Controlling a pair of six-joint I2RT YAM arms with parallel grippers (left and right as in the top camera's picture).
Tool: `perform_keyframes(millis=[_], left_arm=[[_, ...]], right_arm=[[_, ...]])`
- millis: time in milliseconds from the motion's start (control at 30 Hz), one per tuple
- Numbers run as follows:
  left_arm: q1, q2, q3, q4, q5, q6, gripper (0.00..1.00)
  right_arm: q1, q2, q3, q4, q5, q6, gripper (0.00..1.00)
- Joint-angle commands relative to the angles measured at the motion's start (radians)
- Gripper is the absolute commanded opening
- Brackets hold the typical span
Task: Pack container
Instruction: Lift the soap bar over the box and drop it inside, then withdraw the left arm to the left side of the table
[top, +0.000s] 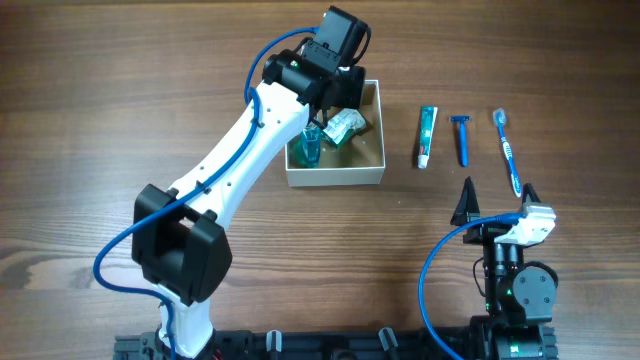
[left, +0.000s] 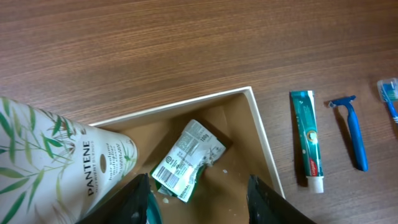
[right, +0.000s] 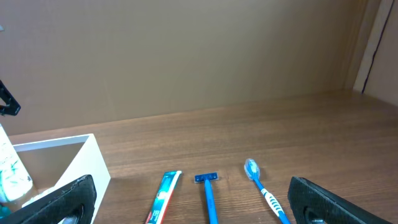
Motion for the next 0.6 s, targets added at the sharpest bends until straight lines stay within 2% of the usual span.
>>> perform_keyframes(millis=[0, 233, 467, 567], left_arm=[[0.008, 0.002, 0.008, 0.009, -0.028, -0.001, 0.53], [0.009, -0.087, 0.076, 0.022, -0.028, 0.003, 0.64], [0.014, -0.288, 0.158, 0.027, -0.03, 0.056, 0.75], [0.05, -0.392, 0.158, 0.017, -0.074, 0.055, 0.78]], right_arm=[[-0.005, -0.003, -0.001, 0.003, -0.008, -0.003, 1.0], [-0.005, -0.003, -0.001, 0.003, -0.008, -0.003, 1.0], [-0.005, -0.003, -0.001, 0.003, -0.008, -0.003, 1.0], [-0.005, -0.003, -0.001, 0.003, -0.008, -0.003, 1.0]])
